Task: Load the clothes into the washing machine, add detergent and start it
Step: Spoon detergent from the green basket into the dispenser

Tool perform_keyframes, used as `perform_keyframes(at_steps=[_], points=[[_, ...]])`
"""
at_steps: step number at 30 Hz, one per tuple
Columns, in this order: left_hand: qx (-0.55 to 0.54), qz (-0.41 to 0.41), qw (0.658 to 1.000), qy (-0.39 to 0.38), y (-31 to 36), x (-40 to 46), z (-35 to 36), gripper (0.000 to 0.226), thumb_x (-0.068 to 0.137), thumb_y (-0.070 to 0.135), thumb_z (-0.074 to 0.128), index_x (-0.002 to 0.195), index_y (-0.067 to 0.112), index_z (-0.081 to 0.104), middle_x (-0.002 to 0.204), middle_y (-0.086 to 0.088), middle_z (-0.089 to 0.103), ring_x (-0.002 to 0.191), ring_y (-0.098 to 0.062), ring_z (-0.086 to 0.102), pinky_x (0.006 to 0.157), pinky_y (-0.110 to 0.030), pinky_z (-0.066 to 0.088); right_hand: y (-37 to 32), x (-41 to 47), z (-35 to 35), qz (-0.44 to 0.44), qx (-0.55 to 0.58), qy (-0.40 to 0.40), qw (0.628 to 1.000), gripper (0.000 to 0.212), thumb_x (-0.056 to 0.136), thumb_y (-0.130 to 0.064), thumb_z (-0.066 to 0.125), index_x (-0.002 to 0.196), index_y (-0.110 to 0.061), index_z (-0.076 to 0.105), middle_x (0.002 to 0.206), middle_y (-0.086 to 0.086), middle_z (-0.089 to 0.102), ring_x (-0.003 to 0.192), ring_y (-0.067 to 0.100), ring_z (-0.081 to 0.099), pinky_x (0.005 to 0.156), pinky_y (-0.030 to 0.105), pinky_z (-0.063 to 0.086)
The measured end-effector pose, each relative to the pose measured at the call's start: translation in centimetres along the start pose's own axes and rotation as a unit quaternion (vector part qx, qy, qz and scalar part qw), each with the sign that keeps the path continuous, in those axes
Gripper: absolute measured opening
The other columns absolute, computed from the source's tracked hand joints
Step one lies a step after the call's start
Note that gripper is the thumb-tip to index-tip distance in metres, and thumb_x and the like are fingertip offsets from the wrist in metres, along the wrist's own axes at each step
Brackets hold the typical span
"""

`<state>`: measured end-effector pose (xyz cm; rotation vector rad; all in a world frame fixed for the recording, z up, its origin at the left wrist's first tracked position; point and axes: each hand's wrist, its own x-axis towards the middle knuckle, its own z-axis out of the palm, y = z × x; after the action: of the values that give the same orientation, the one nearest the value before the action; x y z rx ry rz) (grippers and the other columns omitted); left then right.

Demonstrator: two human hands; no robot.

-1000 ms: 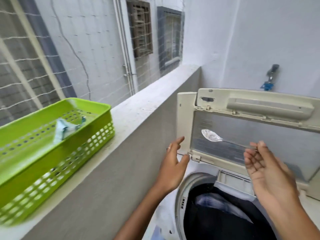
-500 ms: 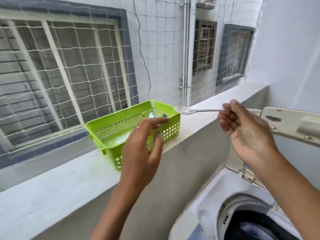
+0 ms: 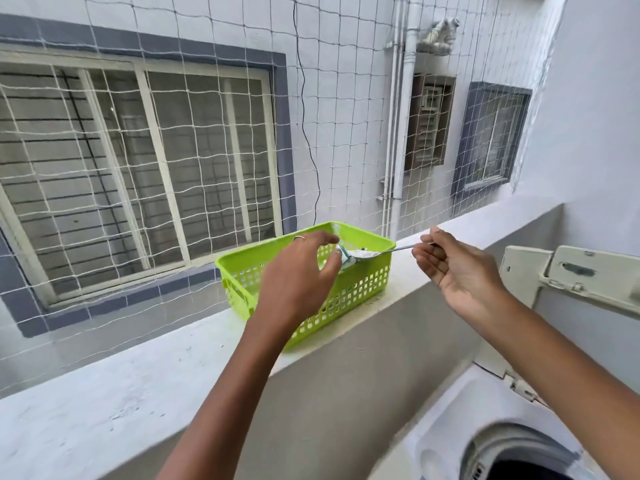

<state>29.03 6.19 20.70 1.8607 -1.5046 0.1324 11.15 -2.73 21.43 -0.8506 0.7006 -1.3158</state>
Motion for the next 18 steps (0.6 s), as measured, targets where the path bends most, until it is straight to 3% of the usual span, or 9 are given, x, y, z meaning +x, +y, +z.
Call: perform_keyframes(at_steps=[4, 18], points=[[0.005, -0.002, 0.999, -0.041, -0.3, 1.2, 0.5, 0.032, 0.097, 0.041, 0.041, 0.126, 0.036, 0.052, 0.132, 0.009, 0.057, 0.122, -0.013, 0.053, 0.095, -0.037, 0.044, -0.3, 0.7, 0.5, 0.014, -0.026, 0.007, 1.000, 0.019, 0.089, -0.011, 0.059, 0.072, -0.004, 0.059, 0.045, 0.001, 0.062, 0.043, 0.008, 0.063, 0.045, 0.014, 0.051], [-0.037, -0.009, 0.994, -0.098, -1.8, 1.7, 1.9, 0.044, 0.098, 0.037, 0.039, 0.141, 0.030, 0.037, 0.143, 0.006, 0.049, 0.124, -0.018, 0.052, 0.103, -0.041, 0.041, -2.8, 2.3, 3.3, 0.010, -0.181, -0.064, 0.981, 0.016, 0.087, -0.009, 0.062, 0.075, 0.001, 0.061, 0.047, 0.004, 0.064, 0.042, 0.010, 0.063, 0.044, 0.015, 0.052]])
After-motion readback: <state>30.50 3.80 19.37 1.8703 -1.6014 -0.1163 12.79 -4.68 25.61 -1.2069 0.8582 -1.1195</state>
